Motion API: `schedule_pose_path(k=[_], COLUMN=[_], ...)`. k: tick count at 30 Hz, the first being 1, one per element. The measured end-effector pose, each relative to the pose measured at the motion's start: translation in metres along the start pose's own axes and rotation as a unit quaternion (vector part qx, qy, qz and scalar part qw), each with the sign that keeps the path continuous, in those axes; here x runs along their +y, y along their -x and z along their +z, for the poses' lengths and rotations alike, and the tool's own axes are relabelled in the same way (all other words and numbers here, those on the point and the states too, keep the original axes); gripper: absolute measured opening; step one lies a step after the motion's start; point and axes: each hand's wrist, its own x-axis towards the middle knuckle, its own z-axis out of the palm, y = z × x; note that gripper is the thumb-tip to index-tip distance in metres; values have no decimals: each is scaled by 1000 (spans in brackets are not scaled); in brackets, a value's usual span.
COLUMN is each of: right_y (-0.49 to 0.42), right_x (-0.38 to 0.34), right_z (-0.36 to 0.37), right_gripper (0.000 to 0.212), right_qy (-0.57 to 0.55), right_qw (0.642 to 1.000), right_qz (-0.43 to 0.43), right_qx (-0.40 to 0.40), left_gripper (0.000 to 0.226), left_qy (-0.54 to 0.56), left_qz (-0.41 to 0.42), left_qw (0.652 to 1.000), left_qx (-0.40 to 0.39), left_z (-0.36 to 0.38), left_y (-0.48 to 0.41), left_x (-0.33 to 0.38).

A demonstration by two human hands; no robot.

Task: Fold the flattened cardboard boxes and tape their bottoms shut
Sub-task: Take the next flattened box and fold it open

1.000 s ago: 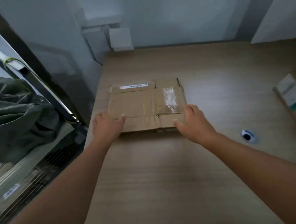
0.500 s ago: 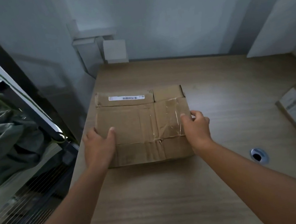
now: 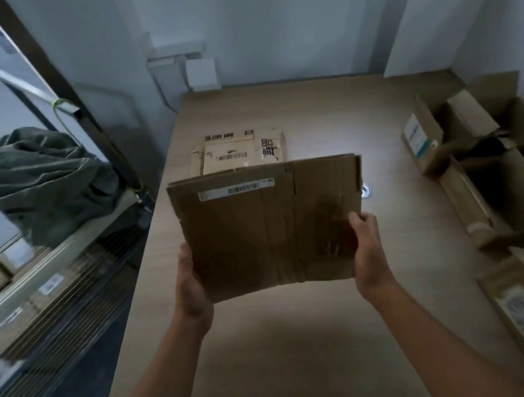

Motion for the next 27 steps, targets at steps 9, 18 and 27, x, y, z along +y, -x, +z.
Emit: schedule_pose_path(k=[9, 18, 27], right_y=[104, 129, 149], right_x=[22, 12, 12], right_z=[-83, -88, -112], right_gripper=[79, 50, 45], right_qy=[-25, 15, -28], right_qw=[999, 988, 972], right_qz=[-45, -107, -24], right_qx=[-12, -107, -233], left_gripper=[71, 30, 51], left_qy=[15, -115, -2], left_qz=[-19, 74, 36], left_qw=[1000, 985, 992], left_qx=[-16, -108, -118], left_z=[-8, -6, -37], left_y=[107, 149, 183], left_x=[-36, -50, -62])
